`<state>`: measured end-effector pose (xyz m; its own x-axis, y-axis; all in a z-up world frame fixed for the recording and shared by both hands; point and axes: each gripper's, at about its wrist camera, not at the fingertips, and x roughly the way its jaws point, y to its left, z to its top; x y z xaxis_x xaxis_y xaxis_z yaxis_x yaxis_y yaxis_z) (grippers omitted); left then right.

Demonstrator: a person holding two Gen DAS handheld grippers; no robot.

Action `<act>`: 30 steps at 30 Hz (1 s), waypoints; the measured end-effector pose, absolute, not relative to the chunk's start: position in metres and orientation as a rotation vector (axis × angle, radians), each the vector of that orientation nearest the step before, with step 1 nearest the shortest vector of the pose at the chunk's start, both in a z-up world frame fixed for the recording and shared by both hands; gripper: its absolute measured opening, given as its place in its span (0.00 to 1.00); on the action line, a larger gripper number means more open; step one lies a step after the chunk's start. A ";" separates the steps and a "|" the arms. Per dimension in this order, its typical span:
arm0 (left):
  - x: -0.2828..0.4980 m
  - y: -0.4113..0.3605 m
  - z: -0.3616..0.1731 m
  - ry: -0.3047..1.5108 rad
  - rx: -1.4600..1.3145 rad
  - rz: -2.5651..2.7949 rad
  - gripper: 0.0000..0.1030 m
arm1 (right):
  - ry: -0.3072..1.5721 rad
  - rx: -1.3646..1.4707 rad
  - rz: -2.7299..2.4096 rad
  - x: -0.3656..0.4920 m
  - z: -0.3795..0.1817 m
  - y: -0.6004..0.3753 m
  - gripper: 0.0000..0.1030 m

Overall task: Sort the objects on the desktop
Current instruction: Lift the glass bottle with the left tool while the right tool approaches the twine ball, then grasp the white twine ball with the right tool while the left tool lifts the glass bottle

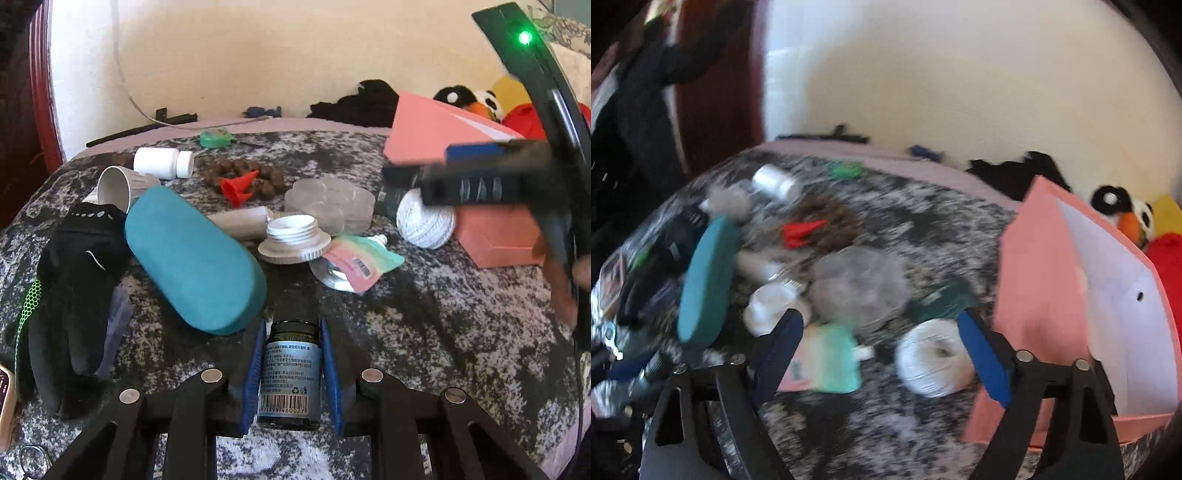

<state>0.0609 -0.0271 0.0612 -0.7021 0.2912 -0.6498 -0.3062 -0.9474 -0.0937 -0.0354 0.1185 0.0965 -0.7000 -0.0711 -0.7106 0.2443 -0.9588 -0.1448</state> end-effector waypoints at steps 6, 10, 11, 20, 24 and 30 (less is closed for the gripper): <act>0.063 -0.020 0.060 0.059 -1.000 2.627 0.24 | 0.156 1.331 -2.768 -0.055 0.065 0.139 0.64; 0.062 -0.023 0.058 0.055 -1.014 2.634 0.23 | -0.101 1.306 -2.771 -0.065 0.068 0.173 0.63; 0.062 -0.023 0.057 0.057 -1.018 2.634 0.23 | -0.120 1.304 -2.757 -0.067 0.067 0.176 0.67; 0.063 -0.023 0.063 0.066 -0.999 2.644 0.23 | -0.276 1.379 -2.710 -0.080 0.080 0.208 0.69; 0.063 -0.026 0.064 0.058 -0.991 2.643 0.23 | -0.574 1.508 -2.659 -0.088 0.062 0.259 0.70; 0.062 -0.023 0.062 0.053 -1.000 2.630 0.23 | -0.529 1.598 -2.632 -0.083 0.051 0.258 0.85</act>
<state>0.0617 -0.0229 0.0625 -0.7012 0.2873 -0.6525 -0.3134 -0.9463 -0.0799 -0.0832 0.2581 0.0506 -0.4764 -0.1876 -0.8590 -0.1588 -0.9425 0.2939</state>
